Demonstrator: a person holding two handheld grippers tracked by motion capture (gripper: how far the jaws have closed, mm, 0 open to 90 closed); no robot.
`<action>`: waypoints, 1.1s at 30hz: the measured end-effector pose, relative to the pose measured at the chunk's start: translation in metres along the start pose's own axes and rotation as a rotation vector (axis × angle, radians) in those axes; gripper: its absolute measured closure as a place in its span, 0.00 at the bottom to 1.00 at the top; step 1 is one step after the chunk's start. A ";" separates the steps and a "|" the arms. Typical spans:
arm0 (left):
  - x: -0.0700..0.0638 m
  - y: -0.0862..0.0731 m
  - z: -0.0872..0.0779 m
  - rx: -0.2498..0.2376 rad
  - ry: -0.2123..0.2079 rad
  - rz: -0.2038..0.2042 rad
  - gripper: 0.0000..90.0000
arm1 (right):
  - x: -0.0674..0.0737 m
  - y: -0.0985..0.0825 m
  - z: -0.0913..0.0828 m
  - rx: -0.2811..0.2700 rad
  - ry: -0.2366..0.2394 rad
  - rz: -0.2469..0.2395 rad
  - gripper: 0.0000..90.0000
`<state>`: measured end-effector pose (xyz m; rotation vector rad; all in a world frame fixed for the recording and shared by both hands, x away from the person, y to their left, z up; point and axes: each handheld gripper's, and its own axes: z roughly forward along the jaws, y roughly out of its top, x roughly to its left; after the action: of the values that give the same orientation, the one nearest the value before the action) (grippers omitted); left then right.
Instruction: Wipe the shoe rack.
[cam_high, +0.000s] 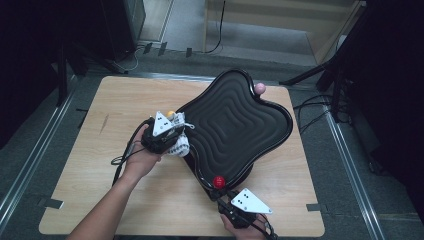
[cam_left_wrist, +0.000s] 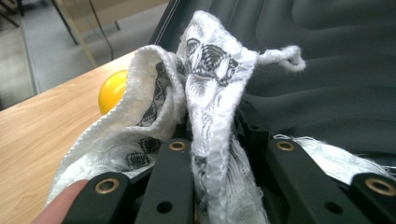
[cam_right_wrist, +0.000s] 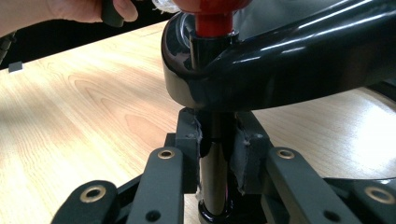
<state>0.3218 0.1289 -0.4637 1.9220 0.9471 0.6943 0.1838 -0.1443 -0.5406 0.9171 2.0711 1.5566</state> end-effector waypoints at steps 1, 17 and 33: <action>0.000 0.000 -0.002 0.009 0.003 -0.002 0.88 | 0.001 0.000 0.000 0.002 0.003 -0.001 0.83; 0.016 -0.043 -0.076 0.033 0.148 -0.102 0.89 | 0.016 0.005 0.016 0.024 0.103 -0.045 0.83; 0.023 -0.059 -0.098 -0.050 0.124 -0.164 0.86 | 0.028 0.005 0.021 0.036 0.125 -0.058 0.83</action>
<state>0.2407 0.2126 -0.4667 1.7511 1.1402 0.7395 0.1796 -0.1092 -0.5401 0.7824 2.1979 1.5883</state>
